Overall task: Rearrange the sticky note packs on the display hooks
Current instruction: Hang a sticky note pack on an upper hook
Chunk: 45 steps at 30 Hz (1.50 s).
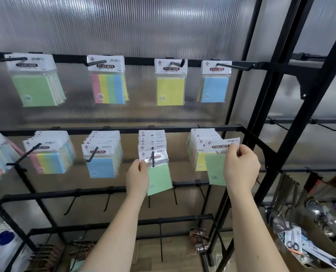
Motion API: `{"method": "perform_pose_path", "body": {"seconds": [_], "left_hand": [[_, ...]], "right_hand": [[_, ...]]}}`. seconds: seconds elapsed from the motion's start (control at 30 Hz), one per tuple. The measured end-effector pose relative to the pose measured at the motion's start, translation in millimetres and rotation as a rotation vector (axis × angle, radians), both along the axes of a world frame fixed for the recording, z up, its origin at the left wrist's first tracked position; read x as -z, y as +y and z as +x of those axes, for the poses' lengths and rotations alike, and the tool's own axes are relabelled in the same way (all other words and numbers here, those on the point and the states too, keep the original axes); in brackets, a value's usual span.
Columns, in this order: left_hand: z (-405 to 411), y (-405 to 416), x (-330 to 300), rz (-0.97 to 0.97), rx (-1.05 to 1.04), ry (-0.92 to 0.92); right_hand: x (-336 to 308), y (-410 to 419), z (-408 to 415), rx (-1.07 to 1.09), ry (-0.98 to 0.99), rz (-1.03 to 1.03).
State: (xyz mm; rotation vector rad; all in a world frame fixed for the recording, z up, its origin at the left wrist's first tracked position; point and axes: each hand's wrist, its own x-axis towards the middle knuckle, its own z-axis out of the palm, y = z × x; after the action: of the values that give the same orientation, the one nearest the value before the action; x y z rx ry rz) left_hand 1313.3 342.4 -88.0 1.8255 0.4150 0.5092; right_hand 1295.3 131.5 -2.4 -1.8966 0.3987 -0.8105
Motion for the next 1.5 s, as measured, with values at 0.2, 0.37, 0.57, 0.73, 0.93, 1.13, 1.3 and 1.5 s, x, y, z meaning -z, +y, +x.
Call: {"method": "perform_pose_path", "body": {"seconds": [0.2,0.37,0.57,0.73,0.93,1.13,1.3,1.5], "left_hand": [[-17,-3,-13,0.124,-0.105,-0.025],[-36,0,-20,0.209,-0.112,0.032],[-53,15,-33,0.205,-0.147,0.021],[-72,48,-45,0.261,-0.252,0.066],[-95,107,-58,0.346,-0.31,0.123],[-124,191,-71,0.457,-0.274,0.13],[-152,265,-80,0.522,-0.293,0.173],[-183,321,-89,0.543,-0.316,0.194]], "right_hand": [[-6,-7,-5,-0.104,-0.146,0.002],[-9,-7,-9,-0.213,-0.193,0.009],[-15,5,-19,-0.265,-0.219,0.008],[-18,25,-29,-0.289,-0.19,0.023],[-21,74,-49,-0.335,-0.209,0.052],[-11,156,-85,-0.367,-0.24,0.072],[-5,230,-118,-0.372,-0.244,0.108],[-10,284,-144,-0.365,-0.254,0.11]]}}
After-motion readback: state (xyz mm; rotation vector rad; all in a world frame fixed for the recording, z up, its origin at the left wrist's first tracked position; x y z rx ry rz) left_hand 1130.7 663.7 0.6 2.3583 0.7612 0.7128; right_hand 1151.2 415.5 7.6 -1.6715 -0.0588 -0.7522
